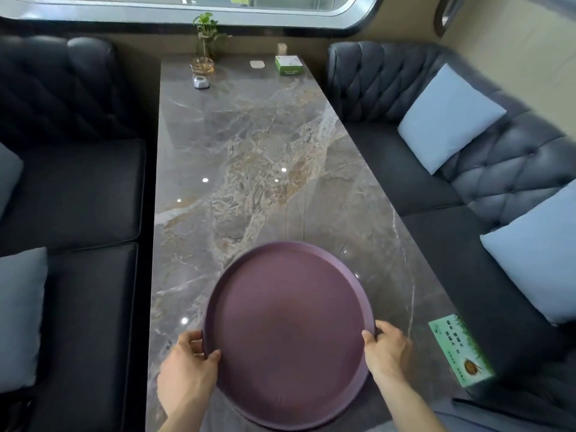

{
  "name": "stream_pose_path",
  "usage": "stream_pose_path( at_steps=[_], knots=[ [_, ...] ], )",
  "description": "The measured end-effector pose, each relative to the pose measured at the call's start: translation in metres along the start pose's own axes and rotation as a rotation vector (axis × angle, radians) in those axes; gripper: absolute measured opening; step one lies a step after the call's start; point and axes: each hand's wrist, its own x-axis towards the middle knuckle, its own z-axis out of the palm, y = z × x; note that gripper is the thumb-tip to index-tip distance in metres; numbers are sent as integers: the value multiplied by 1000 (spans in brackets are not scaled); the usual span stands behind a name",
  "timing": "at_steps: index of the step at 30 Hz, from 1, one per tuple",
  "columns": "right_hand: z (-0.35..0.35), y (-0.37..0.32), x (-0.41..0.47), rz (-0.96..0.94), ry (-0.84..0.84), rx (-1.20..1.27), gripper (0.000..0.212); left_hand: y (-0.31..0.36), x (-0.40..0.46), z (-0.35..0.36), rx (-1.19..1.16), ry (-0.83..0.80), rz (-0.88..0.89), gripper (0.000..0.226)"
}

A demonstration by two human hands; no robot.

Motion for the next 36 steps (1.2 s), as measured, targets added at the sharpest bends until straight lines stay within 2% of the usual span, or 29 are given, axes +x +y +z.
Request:
stream_pose_path(
  at_steps=[9, 19, 21, 25, 30, 33, 36],
  knots=[
    [7, 14, -7, 22, 71, 3, 16, -11, -2, 7, 190, 20, 87, 41],
    [6, 9, 2, 61, -41, -29, 13, 7, 4, 2, 390, -85, 124, 43],
    [4, 7, 4, 71, -67, -25, 14, 10, 5, 3, 411, -107, 146, 49],
    [4, 8, 4, 85, -120, 20, 18, 15, 7, 8, 399, -167, 221, 78],
    [4, 6, -5, 98, -185, 76, 70, 20, 16, 7, 425, -198, 268, 94],
    [4, 1, -9, 93, -201, 88, 86, 29, 20, 13, 387, -188, 296, 99],
    [5, -6, -8, 120, -256, 88, 96, 36, 26, 20, 303, -214, 248, 104]
  ],
)
